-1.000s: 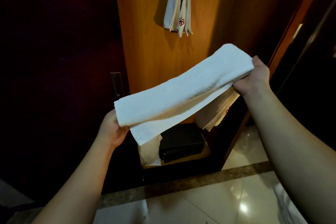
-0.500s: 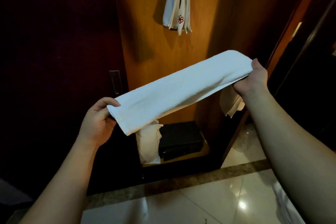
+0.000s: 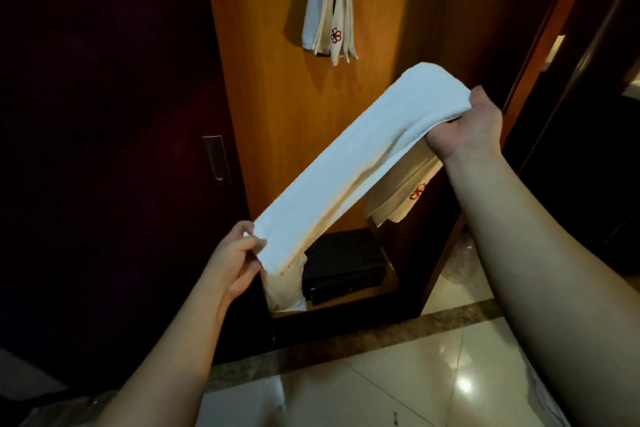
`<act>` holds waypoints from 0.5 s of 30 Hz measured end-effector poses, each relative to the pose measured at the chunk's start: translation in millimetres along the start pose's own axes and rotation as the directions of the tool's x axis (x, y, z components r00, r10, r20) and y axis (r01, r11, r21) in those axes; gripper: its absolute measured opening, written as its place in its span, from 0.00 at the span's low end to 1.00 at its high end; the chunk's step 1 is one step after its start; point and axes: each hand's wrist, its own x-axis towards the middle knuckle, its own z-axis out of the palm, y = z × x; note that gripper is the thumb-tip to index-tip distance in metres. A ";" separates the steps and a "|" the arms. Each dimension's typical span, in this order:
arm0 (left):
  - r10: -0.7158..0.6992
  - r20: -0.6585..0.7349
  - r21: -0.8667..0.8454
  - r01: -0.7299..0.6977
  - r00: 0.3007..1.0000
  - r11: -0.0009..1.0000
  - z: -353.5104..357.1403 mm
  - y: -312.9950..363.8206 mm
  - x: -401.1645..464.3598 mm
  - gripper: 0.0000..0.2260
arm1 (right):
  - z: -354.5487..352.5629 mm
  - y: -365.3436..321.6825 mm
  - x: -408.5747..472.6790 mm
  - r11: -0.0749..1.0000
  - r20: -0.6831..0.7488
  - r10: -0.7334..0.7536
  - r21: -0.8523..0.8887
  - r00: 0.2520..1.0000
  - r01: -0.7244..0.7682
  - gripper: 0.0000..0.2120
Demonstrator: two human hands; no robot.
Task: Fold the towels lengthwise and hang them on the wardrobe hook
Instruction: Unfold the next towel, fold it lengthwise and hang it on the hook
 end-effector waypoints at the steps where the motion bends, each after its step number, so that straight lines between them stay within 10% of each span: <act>1: -0.039 -0.013 0.033 0.039 0.999 0.999 6.1 -3.0 -0.8 0.15 | 5.0 0.3 -2.4 1.000 0.018 -0.003 -0.011 1.000 0.004 0.22; 10: -0.146 -0.208 0.275 0.201 0.967 0.940 40.4 -36.8 25.4 0.12 | 37.8 28.1 -23.1 0.921 0.171 -0.057 -0.372 0.984 0.118 0.16; 15: 0.200 -0.322 0.423 -0.048 0.925 0.905 79.8 -6.6 3.1 0.06 | 51.6 30.1 -27.3 0.631 0.328 -0.160 -0.691 0.931 0.352 0.09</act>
